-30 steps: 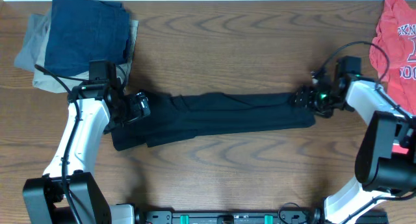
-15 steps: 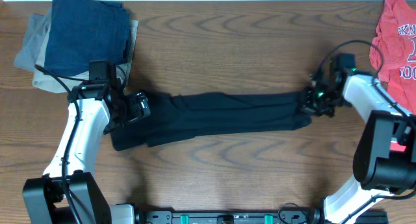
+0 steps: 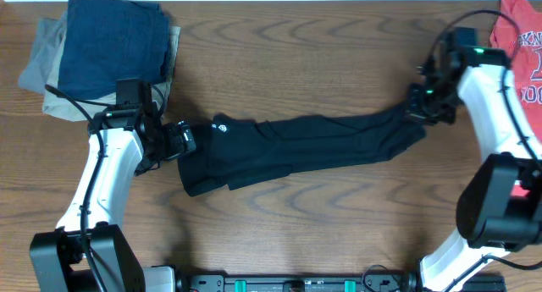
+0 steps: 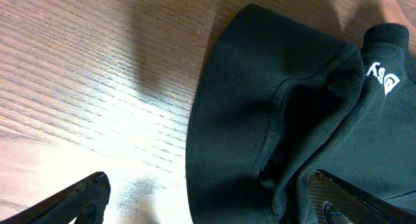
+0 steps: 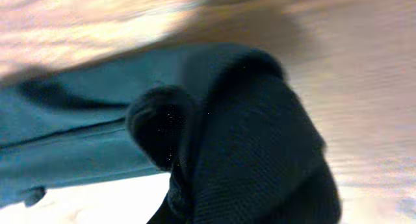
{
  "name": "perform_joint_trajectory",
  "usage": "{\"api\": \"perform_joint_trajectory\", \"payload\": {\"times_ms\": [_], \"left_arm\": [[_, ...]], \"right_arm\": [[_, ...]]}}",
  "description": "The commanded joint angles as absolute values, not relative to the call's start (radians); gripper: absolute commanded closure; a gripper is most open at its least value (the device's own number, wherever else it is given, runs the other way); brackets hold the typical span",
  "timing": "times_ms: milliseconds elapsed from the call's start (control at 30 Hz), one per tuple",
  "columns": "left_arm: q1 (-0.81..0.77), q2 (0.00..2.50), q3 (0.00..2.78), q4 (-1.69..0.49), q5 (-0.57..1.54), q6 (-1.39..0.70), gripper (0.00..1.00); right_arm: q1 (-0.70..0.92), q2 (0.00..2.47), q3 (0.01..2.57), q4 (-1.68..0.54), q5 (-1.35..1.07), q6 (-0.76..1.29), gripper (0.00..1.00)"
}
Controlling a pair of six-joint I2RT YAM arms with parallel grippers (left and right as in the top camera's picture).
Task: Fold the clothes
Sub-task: 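Fold the strip's right end leftward with the right gripper toward the left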
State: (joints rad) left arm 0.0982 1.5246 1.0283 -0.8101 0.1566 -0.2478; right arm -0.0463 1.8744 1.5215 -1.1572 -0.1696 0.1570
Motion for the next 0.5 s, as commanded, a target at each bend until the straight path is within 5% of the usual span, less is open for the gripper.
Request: {"api": "perform_joint_trajectory", "payload": {"times_ms": [0, 467], "left_arm": [[0.105, 1.525, 1.044, -0.814, 0.149, -0.266, 0.02], [0.105, 1.525, 1.044, -0.815, 0.149, -0.265, 0.02]], "right_arm": [[0.059, 1.867, 1.536, -1.143, -0.226, 0.163, 0.99], [0.373, 1.871, 1.449, -1.012, -0.225, 0.231, 0.94]]}}
